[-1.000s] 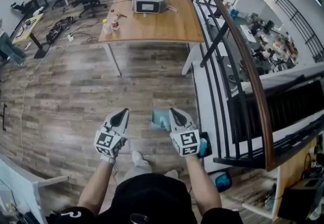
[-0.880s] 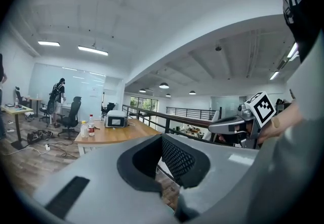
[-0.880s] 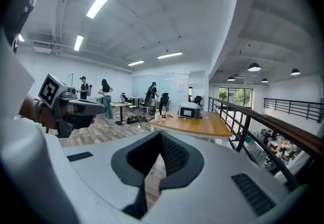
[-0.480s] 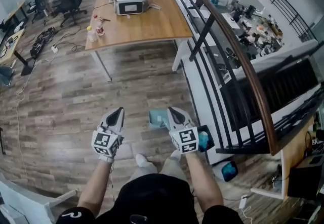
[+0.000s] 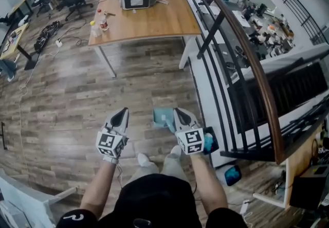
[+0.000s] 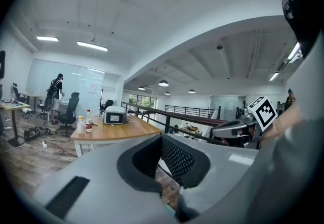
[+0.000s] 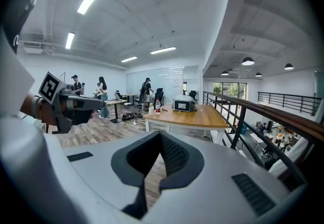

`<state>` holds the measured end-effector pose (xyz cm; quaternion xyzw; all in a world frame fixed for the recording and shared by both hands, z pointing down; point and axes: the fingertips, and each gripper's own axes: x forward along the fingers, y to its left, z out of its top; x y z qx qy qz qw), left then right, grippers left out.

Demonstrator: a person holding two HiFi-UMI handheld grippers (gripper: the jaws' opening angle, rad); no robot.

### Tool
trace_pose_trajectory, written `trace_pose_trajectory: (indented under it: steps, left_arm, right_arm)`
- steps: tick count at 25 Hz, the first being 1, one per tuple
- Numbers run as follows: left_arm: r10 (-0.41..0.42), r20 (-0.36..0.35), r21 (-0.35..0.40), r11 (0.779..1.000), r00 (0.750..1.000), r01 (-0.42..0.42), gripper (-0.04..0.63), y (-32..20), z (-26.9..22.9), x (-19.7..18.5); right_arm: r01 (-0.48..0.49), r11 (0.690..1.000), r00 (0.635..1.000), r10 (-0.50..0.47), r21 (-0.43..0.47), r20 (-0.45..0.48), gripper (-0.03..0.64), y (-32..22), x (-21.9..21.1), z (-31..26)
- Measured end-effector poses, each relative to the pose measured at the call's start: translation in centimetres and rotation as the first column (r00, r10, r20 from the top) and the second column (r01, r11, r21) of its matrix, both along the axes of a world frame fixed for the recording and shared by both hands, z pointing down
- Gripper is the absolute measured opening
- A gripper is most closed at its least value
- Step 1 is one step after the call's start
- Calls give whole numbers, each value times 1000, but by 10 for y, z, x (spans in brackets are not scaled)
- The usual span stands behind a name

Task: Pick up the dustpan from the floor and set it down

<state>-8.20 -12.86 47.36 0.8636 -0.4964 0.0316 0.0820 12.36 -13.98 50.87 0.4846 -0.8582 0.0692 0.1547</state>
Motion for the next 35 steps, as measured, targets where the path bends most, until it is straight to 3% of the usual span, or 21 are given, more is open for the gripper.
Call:
trace_pose_trajectory:
  steps: [12,14,24,35]
  left_arm:
    - [7,-27,-75,997,1000,-9,-3,-22,84,27]
    - [8,-30,-91,996,1000,-11,-3,-24,105,29]
    - [32,-42,-149,988,999,-38,-3,-37,199,39]
    - [105,-17,-168,980,994,-106,-3,-46,253,62]
  right_arm:
    - [37,992,999,-38,-123,-6,-2,-20,-3,111]
    - [33,989,999,-37,-146,-20,72,-19,-3,140]
    - [5,964,991,-40,-268,-126,245,-21,0,276]
    - [-62,900,978,-32,-432,-206,272,-24,-2,396]
